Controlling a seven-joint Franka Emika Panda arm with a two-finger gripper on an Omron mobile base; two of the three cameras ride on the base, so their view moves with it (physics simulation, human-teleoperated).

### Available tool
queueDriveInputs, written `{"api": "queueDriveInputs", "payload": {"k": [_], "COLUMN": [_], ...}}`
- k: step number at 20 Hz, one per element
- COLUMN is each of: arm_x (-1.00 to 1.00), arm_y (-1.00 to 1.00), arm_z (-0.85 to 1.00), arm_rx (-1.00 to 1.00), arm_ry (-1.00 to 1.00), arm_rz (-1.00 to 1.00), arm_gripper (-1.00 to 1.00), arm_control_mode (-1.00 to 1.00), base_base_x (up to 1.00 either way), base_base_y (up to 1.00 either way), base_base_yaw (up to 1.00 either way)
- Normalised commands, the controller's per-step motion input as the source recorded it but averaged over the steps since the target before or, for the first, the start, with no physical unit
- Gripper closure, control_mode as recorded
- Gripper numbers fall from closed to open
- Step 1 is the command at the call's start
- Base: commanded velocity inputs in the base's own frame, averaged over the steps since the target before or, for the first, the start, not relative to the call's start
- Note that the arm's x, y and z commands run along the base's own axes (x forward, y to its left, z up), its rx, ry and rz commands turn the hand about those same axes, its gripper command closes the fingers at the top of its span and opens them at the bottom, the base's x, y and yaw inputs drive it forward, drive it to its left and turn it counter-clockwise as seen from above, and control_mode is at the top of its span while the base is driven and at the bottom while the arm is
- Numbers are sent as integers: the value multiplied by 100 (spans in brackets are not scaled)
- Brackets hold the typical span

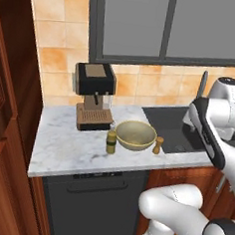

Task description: Retrieve the bottle and the shaker from the cabinet and place them next to the mixing bowl on the counter. Then add garlic from the fridge to the mixing bowl.

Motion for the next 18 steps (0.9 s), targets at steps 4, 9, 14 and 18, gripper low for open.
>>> {"api": "queueDriveInputs", "payload": {"k": [4,9,14,18], "arm_x": [0,-13,0,0], "arm_y": [0,-18,-28,-16], "arm_z": [0,-5,-35,-12], "arm_rx": [0,3,0,0], "arm_ry": [0,-13,0,0], "arm_rz": [0,-30,-87,-33], "arm_gripper": [-100,-100,-100,-100], "arm_control_mode": [-100,-100,-100,-100], "base_base_x": [0,0,0,0], "base_base_y": [0,0,0,0], "base_base_yaw": [0,1,0,0]}}
